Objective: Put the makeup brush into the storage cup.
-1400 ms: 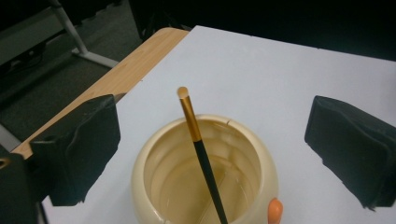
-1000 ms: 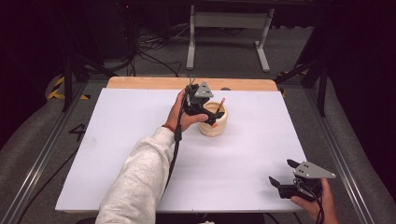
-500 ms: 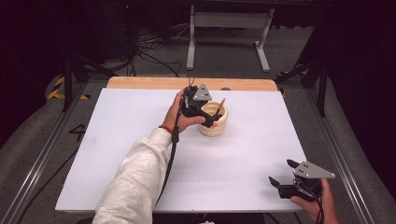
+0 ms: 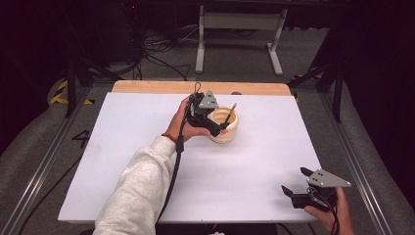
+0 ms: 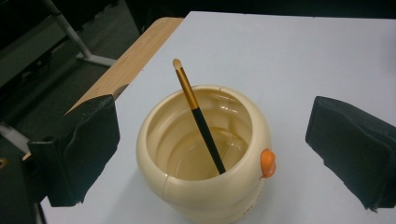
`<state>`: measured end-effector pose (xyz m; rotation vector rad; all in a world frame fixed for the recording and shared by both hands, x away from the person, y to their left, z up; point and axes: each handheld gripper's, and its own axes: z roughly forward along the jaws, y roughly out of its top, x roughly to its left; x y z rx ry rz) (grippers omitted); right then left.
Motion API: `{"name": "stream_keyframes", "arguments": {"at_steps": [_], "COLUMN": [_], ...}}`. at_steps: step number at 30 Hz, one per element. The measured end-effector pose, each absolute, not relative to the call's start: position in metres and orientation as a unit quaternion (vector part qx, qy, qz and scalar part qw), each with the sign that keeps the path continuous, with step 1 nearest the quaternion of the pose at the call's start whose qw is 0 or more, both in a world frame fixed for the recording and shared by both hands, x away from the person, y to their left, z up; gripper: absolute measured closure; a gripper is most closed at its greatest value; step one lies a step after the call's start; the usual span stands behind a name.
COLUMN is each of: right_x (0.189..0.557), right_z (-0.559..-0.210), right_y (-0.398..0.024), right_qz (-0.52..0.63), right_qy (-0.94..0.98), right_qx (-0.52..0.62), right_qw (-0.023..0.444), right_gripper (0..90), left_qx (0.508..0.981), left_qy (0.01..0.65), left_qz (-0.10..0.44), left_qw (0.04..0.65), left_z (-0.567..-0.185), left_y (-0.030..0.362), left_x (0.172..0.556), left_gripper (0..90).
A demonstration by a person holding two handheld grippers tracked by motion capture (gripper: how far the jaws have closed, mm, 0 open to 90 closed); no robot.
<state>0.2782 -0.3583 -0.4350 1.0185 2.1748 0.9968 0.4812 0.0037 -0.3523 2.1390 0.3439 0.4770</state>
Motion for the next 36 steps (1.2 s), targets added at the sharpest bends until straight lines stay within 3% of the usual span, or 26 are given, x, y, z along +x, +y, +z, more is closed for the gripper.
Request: {"name": "stream_keyframes", "arguments": {"at_steps": [36], "right_x": [0.278], "right_z": [-0.436], "right_y": [-0.357], "right_qz": [0.37], "right_qy": [0.809], "right_qx": [0.374], "right_qw": [0.264], "right_gripper": [9.3], "left_qx": [0.868], "left_qy": [0.125], "left_qz": [0.208], "left_qw": [0.433], "left_z": [-0.352], "left_y": [0.022], "left_x": [0.454], "left_gripper": [6.8]}}
